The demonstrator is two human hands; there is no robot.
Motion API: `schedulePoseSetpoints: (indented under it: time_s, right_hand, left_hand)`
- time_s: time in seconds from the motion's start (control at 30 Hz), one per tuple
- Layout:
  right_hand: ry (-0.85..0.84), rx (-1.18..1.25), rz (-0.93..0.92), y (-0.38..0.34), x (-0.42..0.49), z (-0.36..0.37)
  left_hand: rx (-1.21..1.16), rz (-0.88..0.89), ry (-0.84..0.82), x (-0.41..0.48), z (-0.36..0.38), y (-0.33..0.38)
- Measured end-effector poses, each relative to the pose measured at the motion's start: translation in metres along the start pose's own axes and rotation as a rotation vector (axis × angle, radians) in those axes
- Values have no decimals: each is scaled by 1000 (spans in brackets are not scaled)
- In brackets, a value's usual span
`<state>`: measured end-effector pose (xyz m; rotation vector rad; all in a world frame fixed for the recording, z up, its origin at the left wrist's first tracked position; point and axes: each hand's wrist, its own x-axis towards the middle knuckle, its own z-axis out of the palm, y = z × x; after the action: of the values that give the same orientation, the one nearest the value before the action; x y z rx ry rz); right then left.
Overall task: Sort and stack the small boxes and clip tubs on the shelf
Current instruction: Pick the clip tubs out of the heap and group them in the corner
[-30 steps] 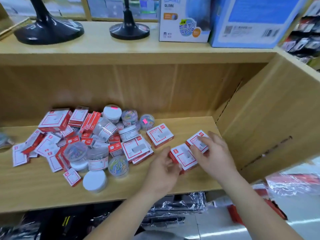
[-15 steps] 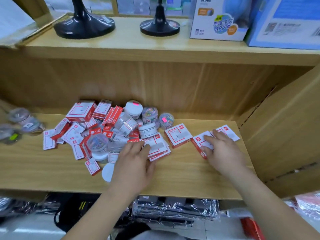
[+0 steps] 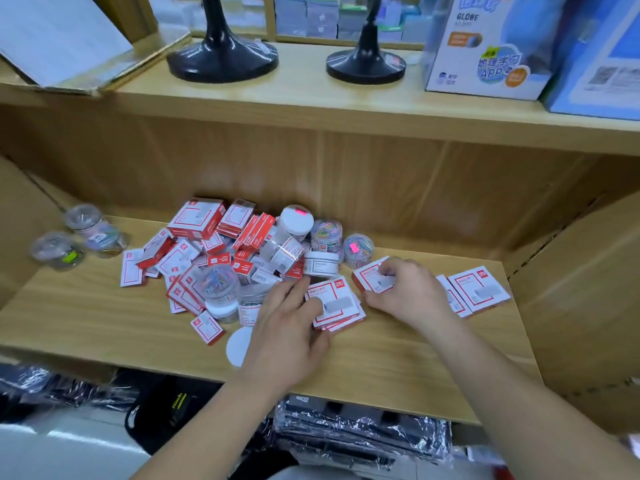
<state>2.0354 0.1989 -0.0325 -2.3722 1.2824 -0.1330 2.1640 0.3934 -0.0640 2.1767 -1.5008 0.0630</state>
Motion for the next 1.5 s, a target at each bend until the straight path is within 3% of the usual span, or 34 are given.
schedulePoseSetpoints:
  time_s: [0.17, 0.33, 0.5, 0.6, 0.67, 0.77, 0.87, 0.97, 1.13, 1.33, 1.5]
  right_hand:
    - [145, 147, -6, 8, -7, -16]
    - [276, 95, 39, 48, -20, -32]
    - [237, 77, 145, 81, -26, -34]
    - [347, 4, 58, 74, -33, -26]
    - [397, 90, -110, 54, -41, -20]
    - [104, 211, -357, 17, -52, -3]
    - [-96, 166, -391, 0, -48, 14]
    - [-138, 141, -391, -2, -35, 17]
    - [-197, 55, -430, 1, -30, 18]
    - [-127, 58, -429, -5, -33, 20]
    - [-97, 7, -404, -5, -45, 21]
  left_hand:
    - [98, -47, -110, 14, 5, 5]
    - [145, -19, -49, 23, 9, 8]
    - [182, -12, -76, 28, 7, 18]
    - [181, -12, -112, 29, 8, 12]
    - [134, -15, -110, 31, 7, 12]
    - [100, 8, -172, 34, 3, 18]
    - [32, 75, -216, 31, -5, 13]
    - [-96, 103, -168, 21, -23, 0]
    - [6, 27, 169, -23, -43, -9]
    - [127, -152, -14, -73, -35, -23]
    - [129, -159, 37, -68, -28, -15]
